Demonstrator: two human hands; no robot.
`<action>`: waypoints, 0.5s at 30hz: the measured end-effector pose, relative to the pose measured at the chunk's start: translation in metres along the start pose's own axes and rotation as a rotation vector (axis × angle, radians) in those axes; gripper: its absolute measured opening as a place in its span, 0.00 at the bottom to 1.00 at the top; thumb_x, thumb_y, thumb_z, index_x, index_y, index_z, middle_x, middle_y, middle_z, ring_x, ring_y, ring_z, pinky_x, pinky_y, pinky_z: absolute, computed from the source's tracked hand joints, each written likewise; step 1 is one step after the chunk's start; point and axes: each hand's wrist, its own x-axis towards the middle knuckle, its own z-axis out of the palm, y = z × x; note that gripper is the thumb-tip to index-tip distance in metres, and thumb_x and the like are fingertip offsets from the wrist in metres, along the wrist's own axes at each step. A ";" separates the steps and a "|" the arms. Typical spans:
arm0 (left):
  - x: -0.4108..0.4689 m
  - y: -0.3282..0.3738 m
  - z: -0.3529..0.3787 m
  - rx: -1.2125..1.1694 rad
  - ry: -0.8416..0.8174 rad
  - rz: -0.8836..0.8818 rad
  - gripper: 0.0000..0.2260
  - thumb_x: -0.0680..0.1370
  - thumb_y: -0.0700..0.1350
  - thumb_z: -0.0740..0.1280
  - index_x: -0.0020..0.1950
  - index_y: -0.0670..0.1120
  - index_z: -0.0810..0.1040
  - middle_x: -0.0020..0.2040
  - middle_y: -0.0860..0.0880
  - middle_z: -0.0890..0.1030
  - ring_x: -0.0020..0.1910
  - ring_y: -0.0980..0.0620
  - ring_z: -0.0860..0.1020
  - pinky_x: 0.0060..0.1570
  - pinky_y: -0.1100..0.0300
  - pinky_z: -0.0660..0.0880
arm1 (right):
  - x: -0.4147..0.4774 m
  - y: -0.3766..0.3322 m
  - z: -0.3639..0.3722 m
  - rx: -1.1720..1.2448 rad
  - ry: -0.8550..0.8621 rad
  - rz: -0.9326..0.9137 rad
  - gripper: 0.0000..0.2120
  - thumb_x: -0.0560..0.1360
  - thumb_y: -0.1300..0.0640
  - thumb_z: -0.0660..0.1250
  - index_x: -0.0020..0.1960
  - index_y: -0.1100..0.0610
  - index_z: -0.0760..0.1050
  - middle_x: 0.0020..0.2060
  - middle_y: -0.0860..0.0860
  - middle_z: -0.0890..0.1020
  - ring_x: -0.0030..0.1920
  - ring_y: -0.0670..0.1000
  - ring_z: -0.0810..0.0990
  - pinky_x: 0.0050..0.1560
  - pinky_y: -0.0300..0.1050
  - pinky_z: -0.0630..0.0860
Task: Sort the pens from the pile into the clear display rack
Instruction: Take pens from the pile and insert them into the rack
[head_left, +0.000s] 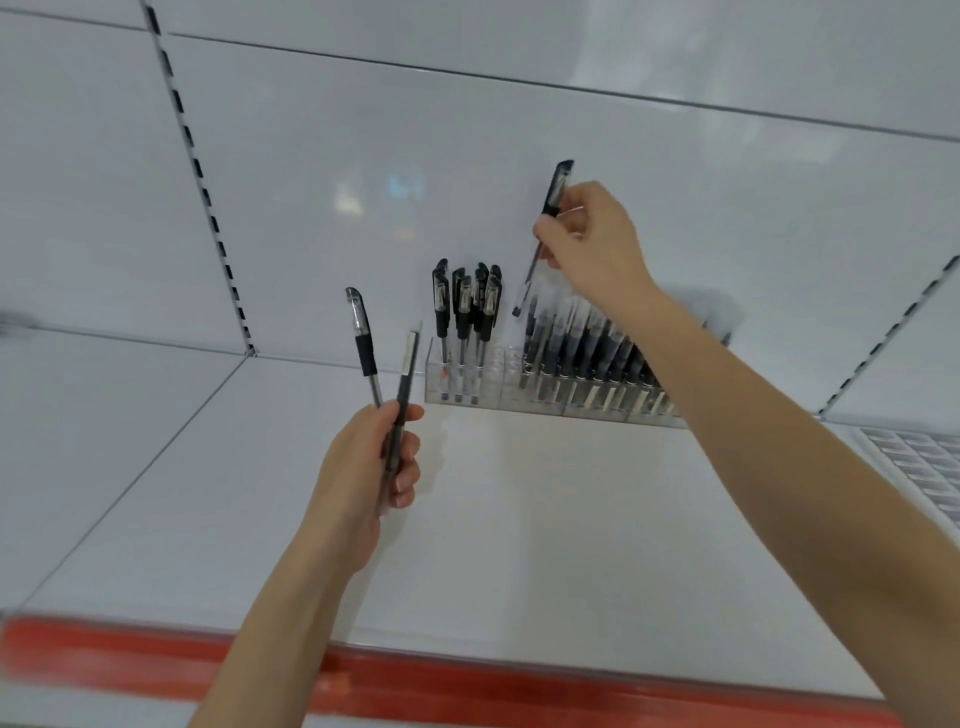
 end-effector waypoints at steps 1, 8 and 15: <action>0.000 -0.001 0.000 0.017 0.006 0.015 0.10 0.80 0.45 0.55 0.45 0.45 0.74 0.26 0.52 0.69 0.20 0.56 0.63 0.20 0.67 0.58 | 0.003 0.002 0.005 -0.037 -0.037 -0.005 0.10 0.75 0.59 0.62 0.55 0.59 0.69 0.46 0.53 0.77 0.48 0.55 0.80 0.53 0.54 0.78; 0.002 -0.003 0.001 0.042 0.023 0.046 0.10 0.79 0.39 0.55 0.45 0.44 0.76 0.28 0.51 0.71 0.22 0.56 0.66 0.21 0.66 0.62 | 0.012 0.005 0.022 -0.128 -0.146 -0.012 0.15 0.73 0.65 0.62 0.58 0.61 0.65 0.37 0.50 0.73 0.47 0.56 0.79 0.52 0.55 0.78; 0.003 -0.005 0.003 0.048 0.029 0.058 0.10 0.79 0.38 0.56 0.45 0.44 0.76 0.29 0.51 0.71 0.22 0.56 0.66 0.21 0.66 0.63 | 0.021 0.005 0.017 -0.204 -0.202 0.025 0.14 0.73 0.63 0.61 0.58 0.62 0.66 0.48 0.57 0.77 0.51 0.57 0.78 0.54 0.53 0.77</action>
